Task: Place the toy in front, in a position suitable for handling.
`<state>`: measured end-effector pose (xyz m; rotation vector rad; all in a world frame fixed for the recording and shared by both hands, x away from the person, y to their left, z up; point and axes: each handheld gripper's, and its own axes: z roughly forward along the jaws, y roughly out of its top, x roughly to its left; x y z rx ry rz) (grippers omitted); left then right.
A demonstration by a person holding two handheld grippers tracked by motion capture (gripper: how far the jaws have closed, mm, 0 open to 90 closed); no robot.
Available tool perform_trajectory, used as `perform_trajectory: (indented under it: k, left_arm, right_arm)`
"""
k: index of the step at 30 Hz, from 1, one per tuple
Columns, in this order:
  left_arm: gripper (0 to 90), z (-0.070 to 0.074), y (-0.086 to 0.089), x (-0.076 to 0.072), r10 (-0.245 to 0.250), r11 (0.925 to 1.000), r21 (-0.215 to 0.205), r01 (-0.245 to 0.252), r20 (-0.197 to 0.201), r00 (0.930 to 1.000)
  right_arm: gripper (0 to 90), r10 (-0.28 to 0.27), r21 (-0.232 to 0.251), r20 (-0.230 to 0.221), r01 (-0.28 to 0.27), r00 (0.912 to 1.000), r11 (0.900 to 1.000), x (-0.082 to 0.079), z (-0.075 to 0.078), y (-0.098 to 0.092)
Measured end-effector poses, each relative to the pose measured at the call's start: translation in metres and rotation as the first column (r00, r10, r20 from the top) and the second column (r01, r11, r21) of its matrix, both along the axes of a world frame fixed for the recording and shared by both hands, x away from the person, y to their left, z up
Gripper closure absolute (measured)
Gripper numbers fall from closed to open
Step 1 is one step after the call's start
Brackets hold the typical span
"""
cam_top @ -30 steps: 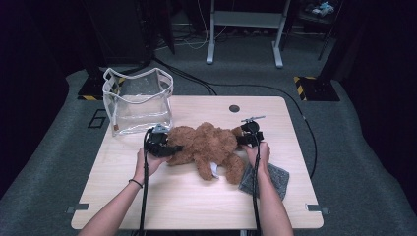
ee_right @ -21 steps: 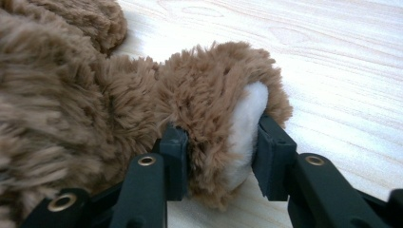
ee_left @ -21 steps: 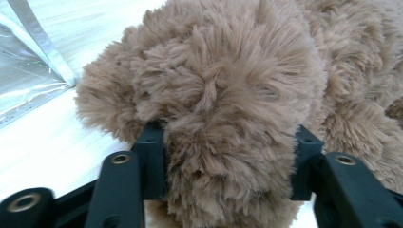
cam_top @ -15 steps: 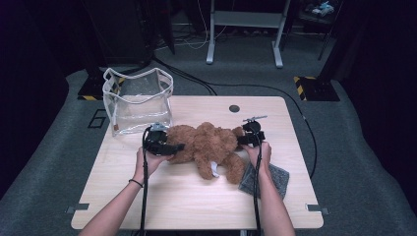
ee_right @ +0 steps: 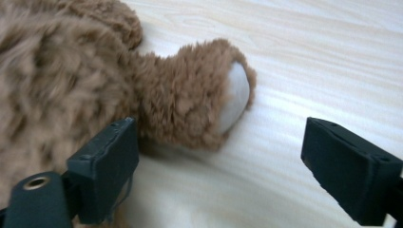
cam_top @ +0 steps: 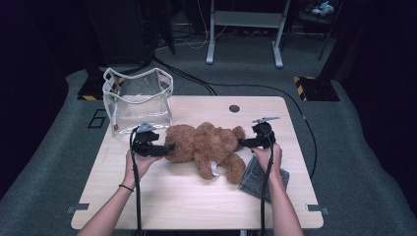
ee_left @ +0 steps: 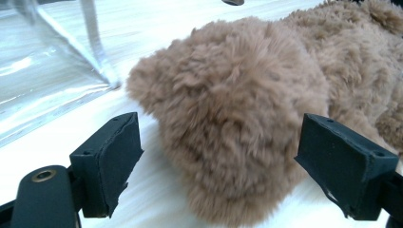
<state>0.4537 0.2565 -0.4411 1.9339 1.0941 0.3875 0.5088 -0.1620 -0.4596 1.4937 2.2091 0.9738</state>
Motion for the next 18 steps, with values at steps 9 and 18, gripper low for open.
perform_trajectory:
  k: [9, 18]
  left_arm:
    - [11.0, -0.021, 0.014, -0.026, 0.006, 0.9950, 0.100, -0.006, 0.000, 1.0000]
    - [6.6, -0.062, 0.018, -0.040, 0.041, 0.9876, 0.153, -0.035, -0.040, 0.9983]
  right_arm:
    - [6.6, 0.018, -0.026, 0.019, -0.017, 0.9997, 1.000, -0.034, 0.003, -0.014]
    - [6.4, 0.006, -0.033, 0.000, -0.006, 1.0000, 0.999, -0.063, -0.006, -0.027]
